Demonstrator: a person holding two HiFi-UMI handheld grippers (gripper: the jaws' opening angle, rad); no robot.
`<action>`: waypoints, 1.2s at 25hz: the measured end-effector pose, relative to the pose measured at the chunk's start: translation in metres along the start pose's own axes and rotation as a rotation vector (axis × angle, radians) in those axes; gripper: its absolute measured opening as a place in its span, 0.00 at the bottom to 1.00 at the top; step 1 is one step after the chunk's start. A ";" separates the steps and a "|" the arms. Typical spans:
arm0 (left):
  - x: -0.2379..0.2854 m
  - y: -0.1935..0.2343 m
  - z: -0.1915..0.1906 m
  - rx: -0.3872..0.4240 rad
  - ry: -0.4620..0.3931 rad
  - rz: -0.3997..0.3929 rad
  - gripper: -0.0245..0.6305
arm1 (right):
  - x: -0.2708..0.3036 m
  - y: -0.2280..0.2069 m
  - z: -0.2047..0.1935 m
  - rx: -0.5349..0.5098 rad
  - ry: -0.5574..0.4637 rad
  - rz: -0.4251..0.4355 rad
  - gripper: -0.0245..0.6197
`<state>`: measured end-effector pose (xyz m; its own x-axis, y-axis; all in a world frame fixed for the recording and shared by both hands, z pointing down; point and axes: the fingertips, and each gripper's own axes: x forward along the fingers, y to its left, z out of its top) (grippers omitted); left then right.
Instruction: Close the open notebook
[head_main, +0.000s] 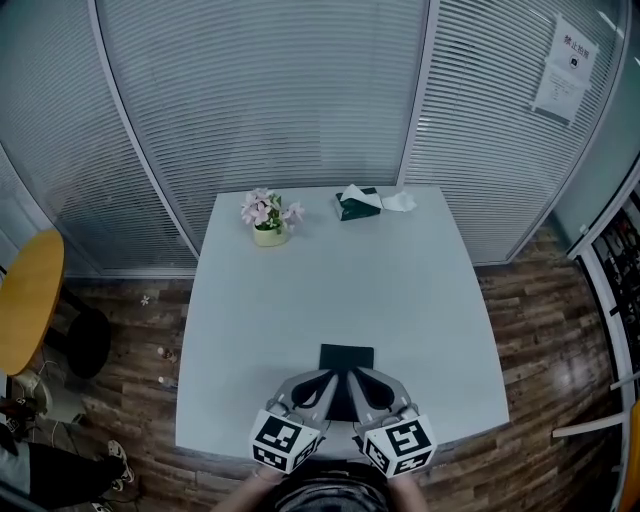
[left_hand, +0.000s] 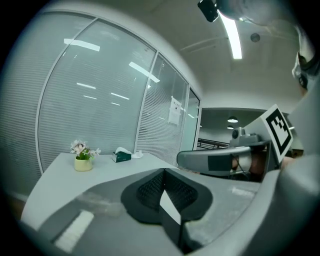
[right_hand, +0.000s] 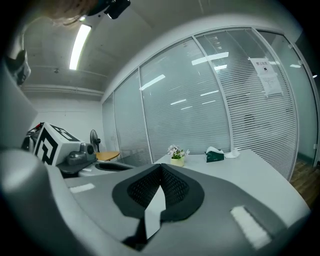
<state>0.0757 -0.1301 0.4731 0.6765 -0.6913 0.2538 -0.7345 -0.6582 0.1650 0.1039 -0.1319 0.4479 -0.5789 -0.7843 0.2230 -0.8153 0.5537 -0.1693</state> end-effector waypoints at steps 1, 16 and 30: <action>-0.002 0.001 0.007 0.013 -0.017 0.009 0.04 | 0.000 0.001 0.003 -0.006 -0.006 0.005 0.04; -0.023 0.004 0.064 0.083 -0.122 0.066 0.04 | -0.004 0.019 0.043 -0.066 -0.084 0.055 0.04; -0.026 -0.007 0.067 0.068 -0.116 0.070 0.04 | -0.009 0.020 0.046 -0.085 -0.073 0.049 0.04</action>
<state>0.0668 -0.1274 0.4019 0.6284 -0.7632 0.1501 -0.7773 -0.6234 0.0846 0.0934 -0.1266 0.3987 -0.6185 -0.7722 0.1454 -0.7857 0.6113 -0.0954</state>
